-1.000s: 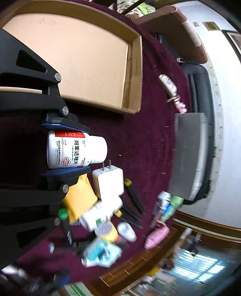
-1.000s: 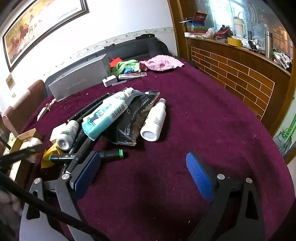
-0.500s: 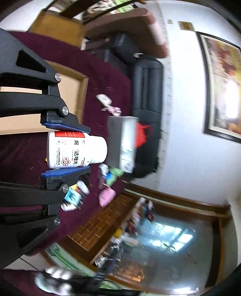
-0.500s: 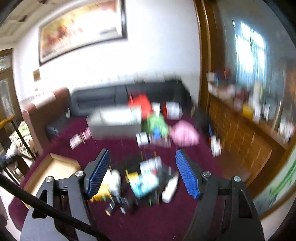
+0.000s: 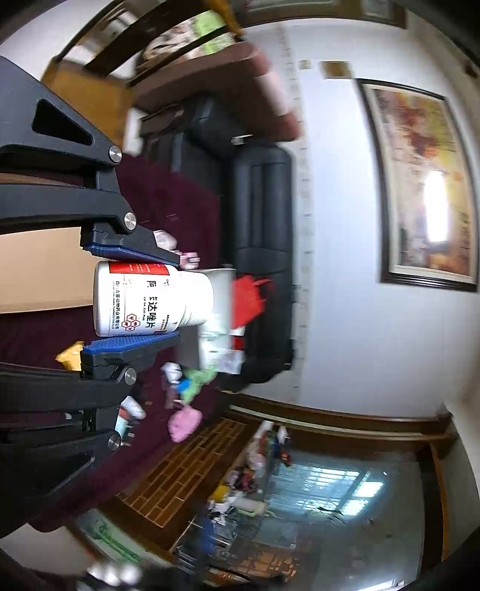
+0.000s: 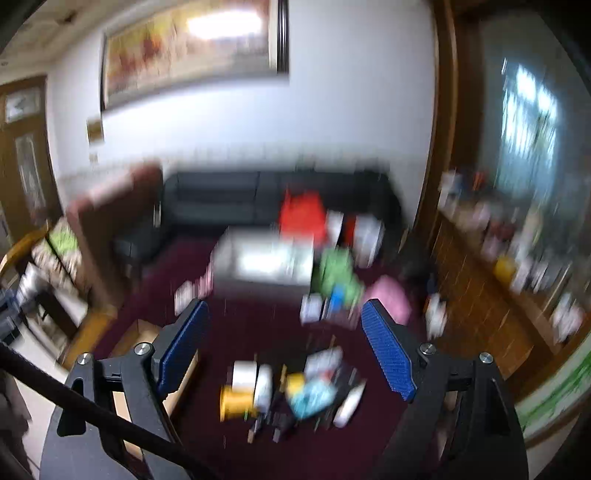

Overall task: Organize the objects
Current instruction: 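Carry the pill bottle toward the cardboard tray while the right gripper grasps the white charger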

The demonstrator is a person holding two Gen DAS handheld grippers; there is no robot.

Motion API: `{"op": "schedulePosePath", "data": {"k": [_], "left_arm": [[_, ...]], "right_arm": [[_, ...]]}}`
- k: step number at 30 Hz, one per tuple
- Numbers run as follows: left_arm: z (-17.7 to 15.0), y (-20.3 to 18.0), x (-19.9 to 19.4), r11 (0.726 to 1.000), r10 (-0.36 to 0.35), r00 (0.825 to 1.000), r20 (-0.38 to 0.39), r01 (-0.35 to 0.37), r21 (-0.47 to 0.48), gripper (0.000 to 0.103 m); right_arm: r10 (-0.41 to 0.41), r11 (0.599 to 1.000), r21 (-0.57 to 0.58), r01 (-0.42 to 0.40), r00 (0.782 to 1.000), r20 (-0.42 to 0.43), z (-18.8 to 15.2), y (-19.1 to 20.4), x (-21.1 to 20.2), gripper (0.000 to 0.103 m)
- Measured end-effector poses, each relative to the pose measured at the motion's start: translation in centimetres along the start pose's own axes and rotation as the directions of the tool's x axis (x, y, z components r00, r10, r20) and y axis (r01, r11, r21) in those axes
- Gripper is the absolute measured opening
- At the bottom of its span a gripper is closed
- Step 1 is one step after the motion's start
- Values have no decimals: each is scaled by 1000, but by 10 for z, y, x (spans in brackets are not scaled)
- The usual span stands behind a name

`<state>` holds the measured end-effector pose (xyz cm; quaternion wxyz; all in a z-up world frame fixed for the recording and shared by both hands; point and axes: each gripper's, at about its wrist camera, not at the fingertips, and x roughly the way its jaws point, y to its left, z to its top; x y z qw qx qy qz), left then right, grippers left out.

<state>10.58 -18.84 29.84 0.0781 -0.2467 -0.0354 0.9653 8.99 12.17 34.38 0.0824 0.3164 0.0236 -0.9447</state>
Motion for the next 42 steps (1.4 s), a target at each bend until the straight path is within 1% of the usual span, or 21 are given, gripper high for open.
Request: {"op": "schedulePosePath", "data": {"k": [1, 2, 3, 4, 5, 6, 7, 9, 11, 13, 16, 19, 20, 22, 23, 27, 29, 30, 33, 37, 42], "left_arm": [[-16, 2, 14, 1000, -4, 999, -32, 4, -2, 30], [-28, 4, 26, 1000, -10, 998, -58, 10, -7, 30], [-38, 5, 33, 1000, -17, 997, -75, 16, -13, 30], [-52, 7, 46, 1000, -19, 995, -99, 17, -17, 30], [-64, 7, 54, 1000, -11, 994, -112, 10, -13, 30], [-78, 8, 66, 1000, 12, 992, -125, -12, -4, 30], [-87, 7, 71, 1000, 30, 991, -133, -30, 6, 30], [-107, 6, 86, 998, 56, 985, -163, -55, 12, 30], [-126, 12, 103, 998, 53, 975, -217, -58, -15, 30], [-141, 15, 109, 997, 59, 967, -248, -69, -30, 30], [-161, 24, 121, 995, 73, 957, -281, -88, -43, 30], [-172, 33, 129, 995, 65, 949, -307, -87, -56, 30], [-175, 36, 133, 995, 66, 948, -312, -88, -56, 29], [-178, 43, 139, 994, 65, 945, -322, -89, -61, 29], [-177, 46, 140, 994, 59, 944, -326, -85, -66, 29], [-180, 51, 142, 994, 42, 941, -335, -74, -84, 29], [-181, 51, 143, 994, 34, 941, -336, -67, -87, 29], [-182, 50, 142, 994, 31, 941, -337, -65, -89, 29], [-181, 51, 142, 994, 22, 941, -338, -58, -96, 29], [-181, 50, 141, 993, 17, 940, -340, -57, -107, 29], [-183, 50, 139, 992, 10, 938, -346, -51, -111, 29]], "right_arm": [[22, 999, 28, -20, 997, -68, -18, -5, 28, 84], [61, 996, 67, -52, 987, -149, -45, -12, 62, 80], [86, 993, 97, -67, 975, -207, -64, -16, 89, 77], [108, 989, 125, -80, 965, -240, -79, -23, 105, 74], [150, 980, 171, -105, 948, -280, -97, -31, 127, 72], [208, 963, 231, -137, 925, -318, -114, -36, 153, 71], [236, 953, 265, -150, 914, -331, -122, -46, 163, 70], [283, 933, 316, -169, 889, -360, -136, -45, 193, 70], [308, 925, 333, -185, 877, -369, -142, -38, 206, 70], [345, 913, 346, -215, 861, -374, -138, -27, 221, 70], [419, 882, 381, -278, 831, -365, -127, -7, 240, 71], [449, 873, 378, -309, 810, -376, -120, 14, 259, 71], [474, 863, 386, -327, 790, -388, -120, 21, 267, 71], [494, 853, 401, -333, 764, -415, -124, 31, 279, 71], [481, 861, 396, -318, 764, -431, -125, 34, 284, 71], [296, 944, 284, -166, 805, -514, -133, 45, 303, 70], [268, 954, 265, -142, 804, -531, -135, 50, 312, 70], [243, 960, 248, -126, 815, -526, -135, 54, 313, 70], [172, 979, 187, -84, 831, -529, -132, 63, 317, 69], [56, 996, 85, -12, 837, -544, -133, 73, 321, 68], [-22, 1000, -15, 17, 836, -548, -135, 82, 323, 68]]}}
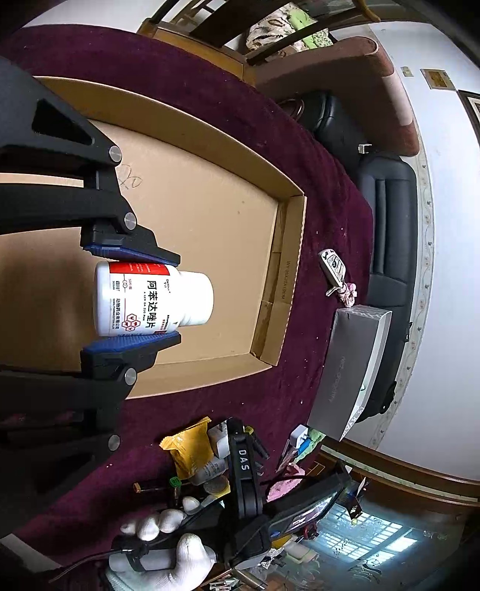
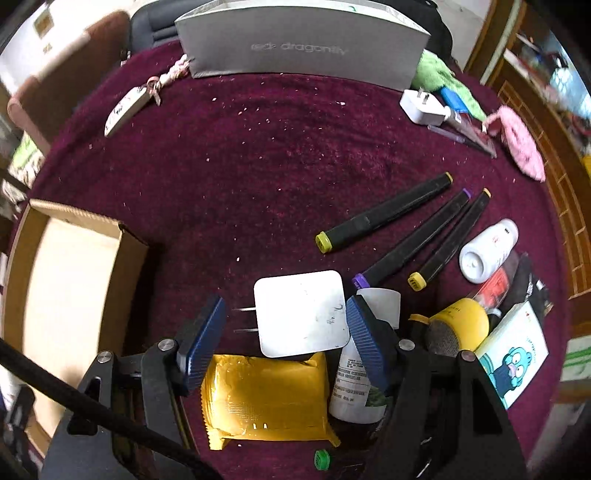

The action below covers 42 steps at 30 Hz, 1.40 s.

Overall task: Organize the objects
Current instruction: 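Carry the pill bottle toward the cardboard tray while the right gripper grasps the white charger, then lower the pill bottle and charger into the tray and open both grippers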

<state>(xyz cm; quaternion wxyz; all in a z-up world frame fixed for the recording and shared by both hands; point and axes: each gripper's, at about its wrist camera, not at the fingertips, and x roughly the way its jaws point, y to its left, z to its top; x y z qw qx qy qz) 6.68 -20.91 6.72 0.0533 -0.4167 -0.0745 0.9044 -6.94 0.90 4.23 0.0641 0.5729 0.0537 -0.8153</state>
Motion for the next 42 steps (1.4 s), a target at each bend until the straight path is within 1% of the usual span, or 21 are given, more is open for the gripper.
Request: {"op": "schedulePosePath", "data": {"k": [2, 3, 4, 6, 7, 8, 12, 15, 17, 19, 21, 23, 25, 28, 29, 30, 32, 35, 36, 40, 42], "left_arm": [[0, 1, 0, 1000, -1, 1000, -2, 1, 0, 29], [0, 0, -1, 1000, -2, 1000, -2, 2, -1, 29], [0, 0, -2, 1000, -2, 1000, 0, 2, -1, 29], [0, 0, -6, 1000, -2, 1000, 6, 2, -1, 29], [0, 0, -8, 1000, 1, 1000, 10, -1, 1, 29], [0, 0, -10, 1000, 4, 1000, 14, -4, 2, 29], [2, 3, -15, 1000, 2, 1000, 18, -2, 1, 29], [7, 9, -19, 999, -29, 999, 21, 30, -25, 29], [13, 13, -25, 999, -25, 999, 39, 26, -26, 30], [22, 14, -31, 1000, -18, 998, 61, 20, -22, 30], [31, 16, -34, 1000, -17, 997, 75, 18, -17, 30], [42, 15, -32, 1000, 2, 996, 89, -2, 3, 30], [51, 15, -23, 1000, 11, 997, 83, -13, 22, 30], [61, 20, 0, 999, 18, 999, 39, -19, 28, 30], [62, 22, 8, 999, 22, 999, 28, -23, 26, 29], [64, 26, 16, 999, 23, 1000, 16, -23, 22, 29], [66, 36, 32, 1000, 14, 1000, -5, -14, -3, 29], [68, 45, 49, 1000, 14, 1000, -16, -14, -20, 29], [67, 46, 54, 1000, 18, 1000, -17, -19, -20, 29], [68, 49, 70, 999, 2, 1000, -31, -3, -37, 29], [69, 49, 77, 999, -6, 999, -34, 4, -46, 29]], "right_arm": [[-25, 999, -31, 25, 1000, -5, 1, 5, 3, 68], [-42, 998, -45, 41, 999, -15, 1, 6, 5, 66], [-43, 998, -47, 42, 998, -35, 2, 6, 10, 66], [-36, 999, -23, 34, 998, -58, 1, 1, 19, 66], [-29, 1000, -4, 29, 998, -53, 1, 0, 20, 66], [-12, 1000, 27, 13, 999, -34, 0, -5, 18, 66], [36, 997, 75, -37, 999, 13, -6, -17, 6, 65], [59, 993, 96, -64, 997, 54, -9, -25, -13, 65], [91, 988, 116, -101, 992, 88, -8, -29, -28, 66], [152, 978, 127, -167, 981, 124, -6, -30, -46, 66], [230, 961, 122, -248, 962, 147, -4, -23, -63, 66], [298, 942, 111, -317, 942, 156, -3, -10, -74, 66], [366, 919, 95, -382, 918, 150, 0, 6, -78, 66], [450, 885, 76, -460, 885, 119, 1, 33, -72, 66], [480, 869, 78, -489, 870, 109, 1, 40, -69, 66], [512, 850, 86, -520, 853, 98, 3, 49, -63, 66], [552, 822, 112, -558, 830, 81, 6, 62, -49, 66], [587, 796, 147, -588, 808, 52, 10, 75, -31, 66], [590, 793, 160, -588, 807, 42, 12, 80, -23, 66], [575, 802, 179, -569, 818, 25, 14, 91, -5, 66], [560, 811, 189, -553, 828, 20, 15, 94, 3, 66]]}}
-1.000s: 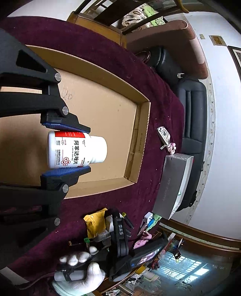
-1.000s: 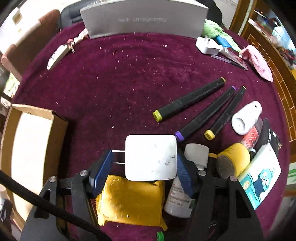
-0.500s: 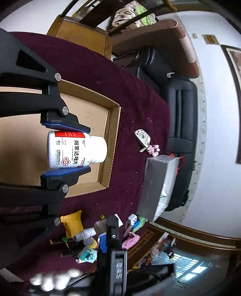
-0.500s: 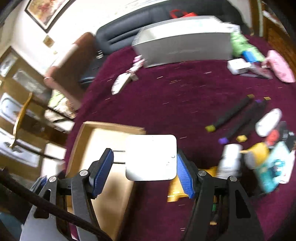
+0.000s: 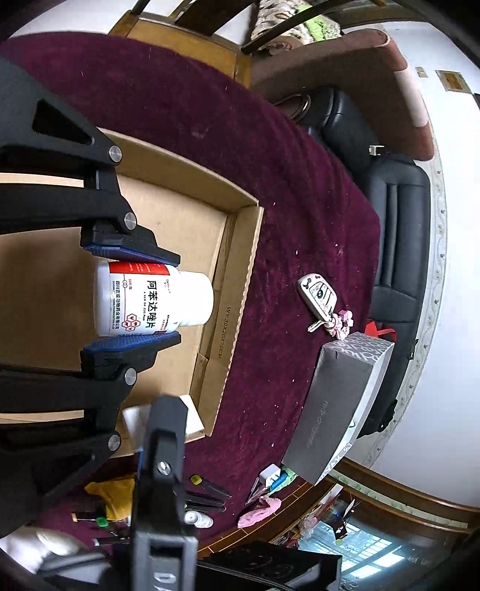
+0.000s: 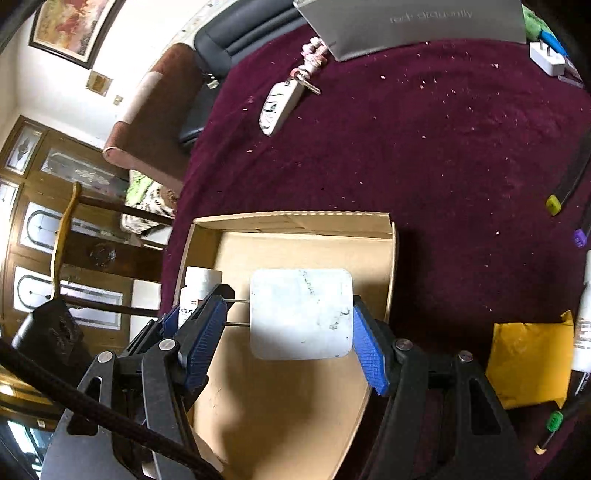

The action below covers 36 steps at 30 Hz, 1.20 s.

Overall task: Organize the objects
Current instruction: 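Lower the pill bottle and charger into the tray and open both grippers, then move the left gripper back to the pile and grasp the yellow packet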

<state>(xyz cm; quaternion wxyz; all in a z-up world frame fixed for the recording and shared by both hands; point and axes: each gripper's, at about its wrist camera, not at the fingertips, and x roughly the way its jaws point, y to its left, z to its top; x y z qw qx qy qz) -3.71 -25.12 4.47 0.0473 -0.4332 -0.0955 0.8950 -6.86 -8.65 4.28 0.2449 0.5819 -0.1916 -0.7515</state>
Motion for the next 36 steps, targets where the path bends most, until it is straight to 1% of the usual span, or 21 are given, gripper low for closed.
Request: {"op": "schedulePosePath", "data": {"k": [4, 6, 8, 12, 18, 20, 23, 26, 29, 33, 36], "left_arm": [[1, -3, 7, 1000, -5, 1000, 1, 5, 8, 29], [0, -5, 8, 1000, -10, 1000, 1, 10, 4, 29], [-1, -4, 10, 1000, -16, 1000, 4, 16, -10, 30], [-2, 3, 14, 998, -28, 1000, -1, 27, -59, 31], [-13, 9, 14, 990, -33, 999, -21, 29, -137, 32], [-19, 6, 13, 987, -36, 999, -27, 31, -155, 32], [-28, 2, 8, 983, -46, 999, -12, 43, -180, 32], [-34, -1, 4, 978, -57, 998, -25, 51, -204, 32], [-41, -2, -2, 969, -71, 997, -34, 61, -241, 32], [-56, -1, -10, 944, -94, 995, -15, 84, -318, 32], [-66, -3, -17, 932, -83, 997, 0, 78, -353, 32]], "right_arm": [[-35, 999, -18, 36, 999, 15, 0, 0, 5, 66], [-70, 997, -43, 71, 997, 30, -1, 4, 4, 66], [-99, 993, -65, 102, 994, 43, -1, 6, 2, 66], [-137, 988, -69, 141, 988, 65, 1, 2, -2, 66], [-81, 996, -29, 83, 995, 59, 4, -6, -3, 66], [-73, 997, -27, 74, 995, 62, 5, -5, -2, 67], [-75, 997, -21, 76, 995, 68, 5, -6, -3, 67], [-71, 997, -28, 74, 995, 74, 2, -6, -6, 66], [-68, 997, -40, 73, 991, 112, -3, -2, -18, 66], [-48, 994, -93, 63, 988, 149, -17, 4, -41, 66], [-42, 989, -130, 65, 984, 173, -32, 3, -58, 66]]}}
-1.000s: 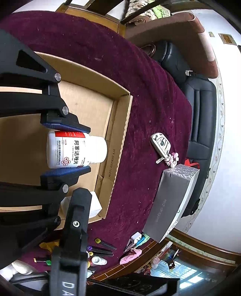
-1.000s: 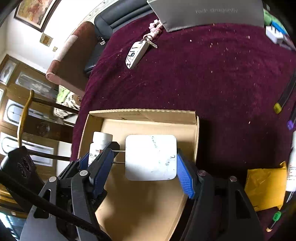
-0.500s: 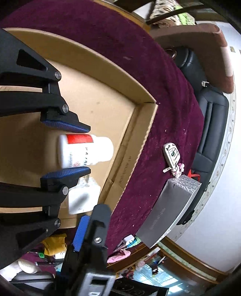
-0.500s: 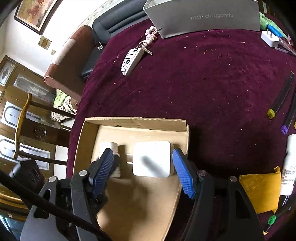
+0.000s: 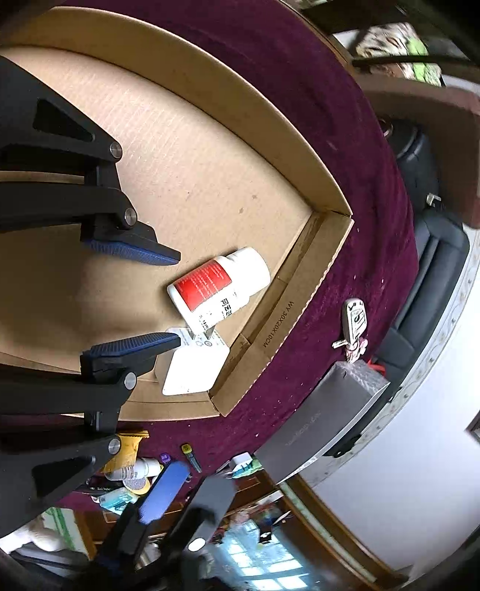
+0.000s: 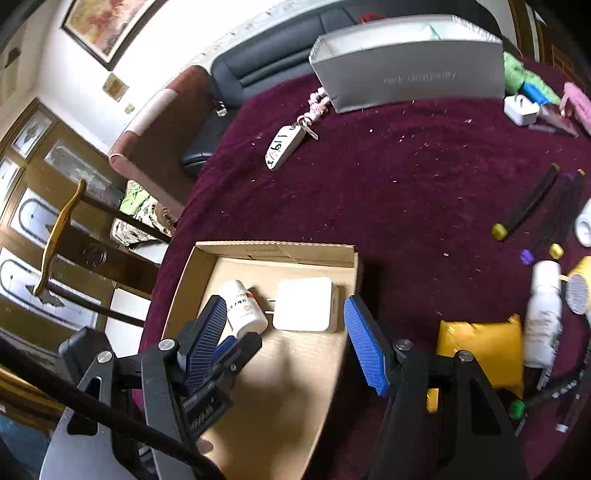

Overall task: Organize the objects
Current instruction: 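Move the left gripper back to the pile and grasp the yellow packet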

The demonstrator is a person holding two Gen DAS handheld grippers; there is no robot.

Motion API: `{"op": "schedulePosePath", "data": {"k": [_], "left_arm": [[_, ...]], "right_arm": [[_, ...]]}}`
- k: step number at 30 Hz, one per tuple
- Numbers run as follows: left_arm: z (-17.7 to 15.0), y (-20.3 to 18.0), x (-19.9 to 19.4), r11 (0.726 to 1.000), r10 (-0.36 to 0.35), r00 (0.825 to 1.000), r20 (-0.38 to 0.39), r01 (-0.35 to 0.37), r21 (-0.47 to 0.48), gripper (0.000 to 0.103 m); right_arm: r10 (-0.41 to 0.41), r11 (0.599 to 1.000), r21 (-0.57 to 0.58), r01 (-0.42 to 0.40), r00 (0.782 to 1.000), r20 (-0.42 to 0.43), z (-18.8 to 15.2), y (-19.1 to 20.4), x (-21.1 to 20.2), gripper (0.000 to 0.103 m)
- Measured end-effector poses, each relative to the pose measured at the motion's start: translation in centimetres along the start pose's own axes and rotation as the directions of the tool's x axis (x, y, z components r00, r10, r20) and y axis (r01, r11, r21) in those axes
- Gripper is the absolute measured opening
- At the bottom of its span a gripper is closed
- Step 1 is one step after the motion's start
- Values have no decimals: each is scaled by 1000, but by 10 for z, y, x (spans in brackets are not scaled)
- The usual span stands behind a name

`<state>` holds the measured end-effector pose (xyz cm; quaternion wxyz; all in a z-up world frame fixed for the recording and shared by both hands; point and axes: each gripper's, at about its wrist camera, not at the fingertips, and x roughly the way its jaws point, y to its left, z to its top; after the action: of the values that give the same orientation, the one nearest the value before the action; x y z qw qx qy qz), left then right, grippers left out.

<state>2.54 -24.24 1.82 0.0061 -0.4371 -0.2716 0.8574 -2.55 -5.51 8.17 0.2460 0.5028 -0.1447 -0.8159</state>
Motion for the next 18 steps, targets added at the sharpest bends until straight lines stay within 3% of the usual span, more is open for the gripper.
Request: {"op": "schedulePosePath", "data": {"k": [12, 18], "left_arm": [[-29, 7, -21, 994, 60, 997, 57, -55, -90, 33], [-36, -22, -47, 994, 97, 990, 98, -101, 35, 36]], "right_arm": [[-1, 1000, -16, 2, 998, 64, -48, -33, -62, 66], [-53, 998, -35, 58, 989, 138, -69, -54, -98, 66]]}}
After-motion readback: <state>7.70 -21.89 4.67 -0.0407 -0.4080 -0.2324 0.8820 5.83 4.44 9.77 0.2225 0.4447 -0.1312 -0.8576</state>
